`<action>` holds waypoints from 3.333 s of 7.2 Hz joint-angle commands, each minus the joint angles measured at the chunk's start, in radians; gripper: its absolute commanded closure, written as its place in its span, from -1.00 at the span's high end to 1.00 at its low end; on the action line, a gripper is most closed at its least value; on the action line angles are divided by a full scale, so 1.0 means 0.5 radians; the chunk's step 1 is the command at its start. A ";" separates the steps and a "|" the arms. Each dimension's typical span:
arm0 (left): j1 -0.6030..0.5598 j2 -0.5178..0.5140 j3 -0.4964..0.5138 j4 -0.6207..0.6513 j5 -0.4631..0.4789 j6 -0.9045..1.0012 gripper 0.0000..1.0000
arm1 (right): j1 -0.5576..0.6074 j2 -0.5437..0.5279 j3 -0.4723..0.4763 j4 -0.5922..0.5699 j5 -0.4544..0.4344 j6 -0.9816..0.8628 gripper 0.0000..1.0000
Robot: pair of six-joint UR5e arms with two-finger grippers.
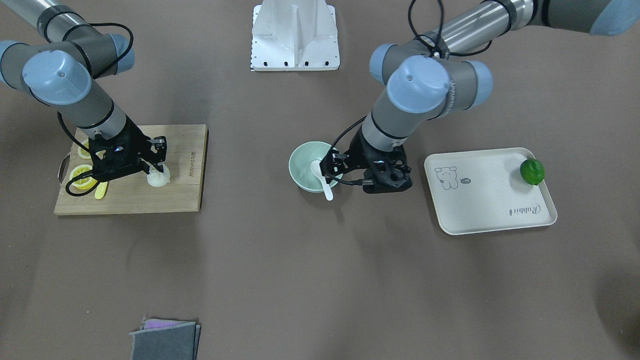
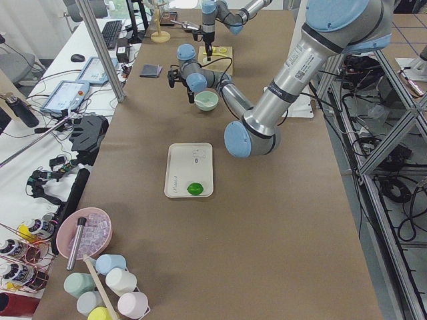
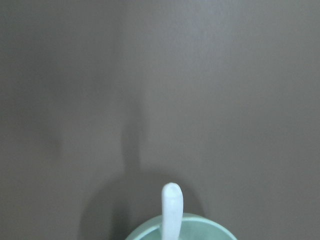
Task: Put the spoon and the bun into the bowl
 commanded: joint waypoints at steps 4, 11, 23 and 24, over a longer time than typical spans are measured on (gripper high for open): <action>-0.482 0.711 -0.254 0.008 -0.289 1.112 0.96 | -0.460 0.997 -0.441 0.005 -0.412 0.963 -1.00; -0.561 0.736 -0.233 0.008 -0.276 1.126 0.96 | -0.201 0.527 -0.098 0.015 -0.280 0.819 1.00; -1.470 1.573 -0.309 0.226 -0.283 2.874 0.96 | 1.300 -0.647 0.011 -0.409 0.517 -1.668 1.00; -1.470 1.577 -0.297 0.232 -0.279 2.871 0.96 | 1.300 -0.648 0.017 -0.412 0.532 -1.659 1.00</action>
